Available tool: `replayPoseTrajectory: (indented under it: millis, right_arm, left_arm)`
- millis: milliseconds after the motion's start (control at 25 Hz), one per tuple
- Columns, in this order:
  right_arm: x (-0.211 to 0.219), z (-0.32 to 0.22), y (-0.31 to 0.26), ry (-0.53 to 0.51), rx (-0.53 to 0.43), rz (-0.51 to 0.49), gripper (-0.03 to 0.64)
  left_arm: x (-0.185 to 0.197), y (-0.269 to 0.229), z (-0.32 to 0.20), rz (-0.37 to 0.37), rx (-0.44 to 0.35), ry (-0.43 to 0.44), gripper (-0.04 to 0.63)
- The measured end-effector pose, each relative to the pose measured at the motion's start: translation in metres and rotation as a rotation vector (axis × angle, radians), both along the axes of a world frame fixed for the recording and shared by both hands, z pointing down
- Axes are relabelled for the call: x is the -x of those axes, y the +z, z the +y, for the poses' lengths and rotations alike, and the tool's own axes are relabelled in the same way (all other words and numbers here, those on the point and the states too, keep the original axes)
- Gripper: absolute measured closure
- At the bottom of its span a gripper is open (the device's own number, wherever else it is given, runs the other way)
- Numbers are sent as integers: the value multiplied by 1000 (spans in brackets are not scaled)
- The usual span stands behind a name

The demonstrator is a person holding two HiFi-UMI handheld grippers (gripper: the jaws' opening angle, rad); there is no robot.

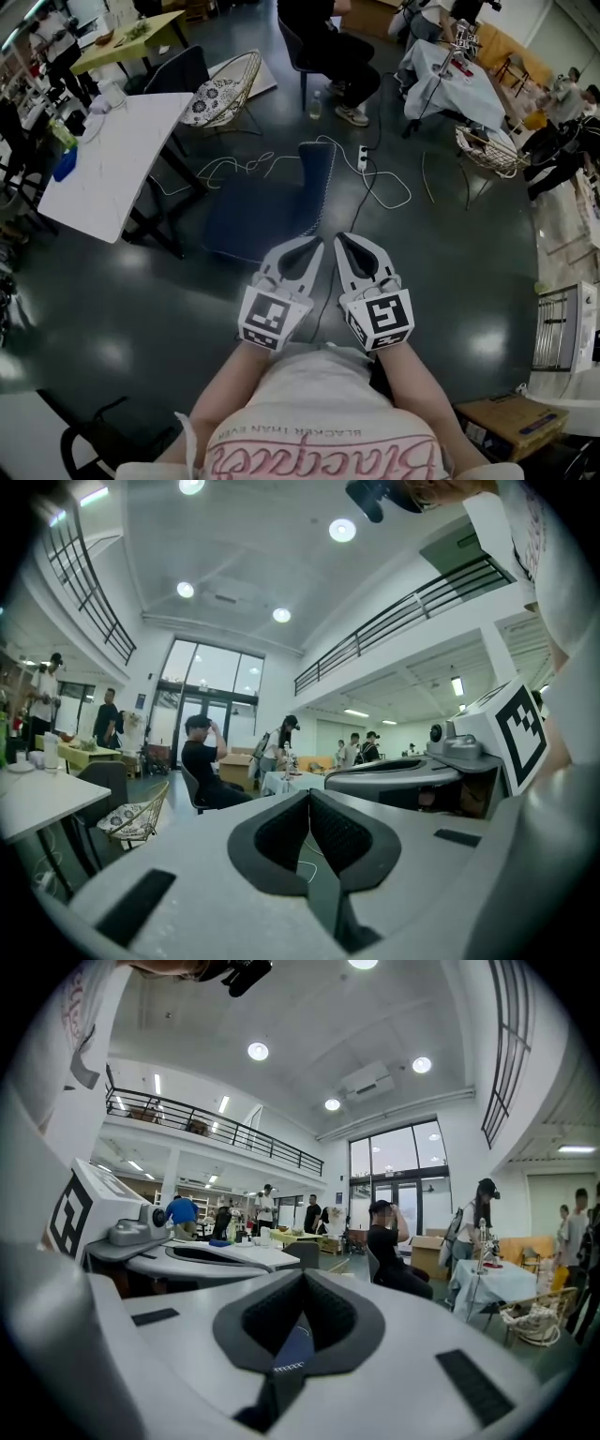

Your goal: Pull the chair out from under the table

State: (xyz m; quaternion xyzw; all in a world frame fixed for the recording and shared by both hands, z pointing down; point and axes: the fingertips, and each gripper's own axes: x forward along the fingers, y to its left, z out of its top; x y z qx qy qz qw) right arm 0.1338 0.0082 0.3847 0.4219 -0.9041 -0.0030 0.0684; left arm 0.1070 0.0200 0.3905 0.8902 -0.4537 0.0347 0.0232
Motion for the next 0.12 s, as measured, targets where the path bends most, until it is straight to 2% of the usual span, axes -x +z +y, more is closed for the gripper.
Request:
replayPoseTrajectory:
  millis: [120]
  right_arm:
    - [-3, 1, -5, -7, -8, -12, 614]
  left_arm:
    - [-4, -3, 2, -2, -9, -9, 591]
